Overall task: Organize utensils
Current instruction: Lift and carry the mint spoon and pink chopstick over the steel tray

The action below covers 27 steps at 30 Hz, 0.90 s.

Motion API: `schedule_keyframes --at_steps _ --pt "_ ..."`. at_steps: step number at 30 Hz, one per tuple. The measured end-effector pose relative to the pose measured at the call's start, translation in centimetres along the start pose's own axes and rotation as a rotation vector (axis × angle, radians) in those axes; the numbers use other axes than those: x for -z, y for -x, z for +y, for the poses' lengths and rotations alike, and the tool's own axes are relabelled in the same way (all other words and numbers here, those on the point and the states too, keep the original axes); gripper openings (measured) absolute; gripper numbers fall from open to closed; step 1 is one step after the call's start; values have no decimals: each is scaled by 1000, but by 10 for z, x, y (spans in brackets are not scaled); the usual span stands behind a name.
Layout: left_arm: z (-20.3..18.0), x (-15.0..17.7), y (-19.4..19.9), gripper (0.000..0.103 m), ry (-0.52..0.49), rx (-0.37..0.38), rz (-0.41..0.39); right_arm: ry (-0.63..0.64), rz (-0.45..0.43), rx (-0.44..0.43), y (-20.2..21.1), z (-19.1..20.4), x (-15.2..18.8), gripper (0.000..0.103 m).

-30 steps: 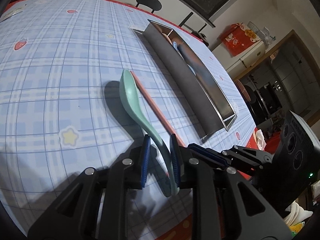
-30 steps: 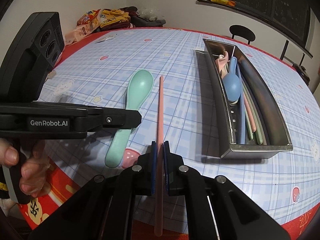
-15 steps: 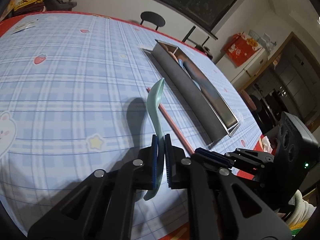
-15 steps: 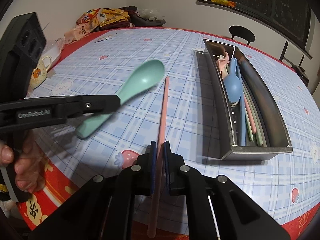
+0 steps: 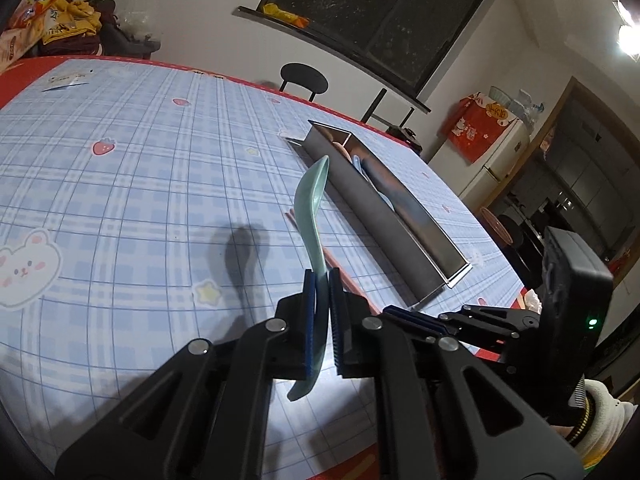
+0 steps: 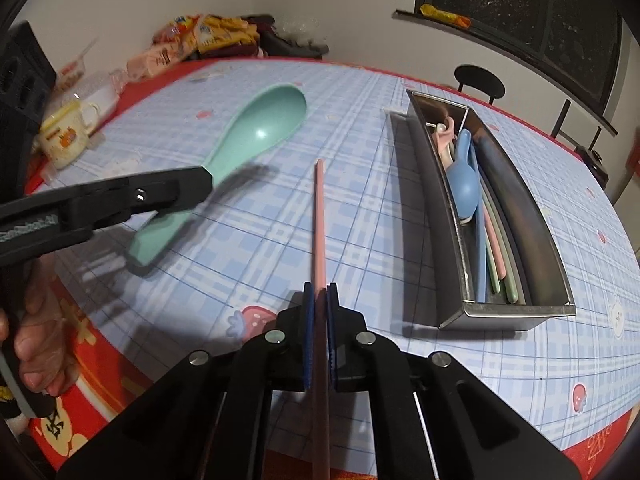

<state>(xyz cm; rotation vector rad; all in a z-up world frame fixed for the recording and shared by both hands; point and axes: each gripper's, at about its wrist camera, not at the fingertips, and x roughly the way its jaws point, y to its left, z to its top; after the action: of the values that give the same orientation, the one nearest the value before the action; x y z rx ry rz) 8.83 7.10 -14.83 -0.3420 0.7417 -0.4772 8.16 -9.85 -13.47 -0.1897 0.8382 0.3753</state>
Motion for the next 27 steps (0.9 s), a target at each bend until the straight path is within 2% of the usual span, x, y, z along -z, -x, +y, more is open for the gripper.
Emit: schedule_keyframes --at_steps 7,11,14,18,23,27 --pt "5 -1 5 11 31 -2 -24 -68 -127 -20 24 -16 4 6" --pt "5 -2 7 11 38 -9 -31 -108 -160 -50 30 -25 6 6" --pt "5 -6 7 11 46 -35 -22 -164 -171 -105 33 -36 7 6" --pt "-2 -19 7 11 62 -20 -24 -241 -203 -185 43 -58 5 6" --pt "-25 -45 -6 11 45 -9 -31 -254 -267 -168 53 -96 -15 6" --pt "-48 -71 -32 11 61 7 -24 -283 -287 -140 42 -135 -41 6"
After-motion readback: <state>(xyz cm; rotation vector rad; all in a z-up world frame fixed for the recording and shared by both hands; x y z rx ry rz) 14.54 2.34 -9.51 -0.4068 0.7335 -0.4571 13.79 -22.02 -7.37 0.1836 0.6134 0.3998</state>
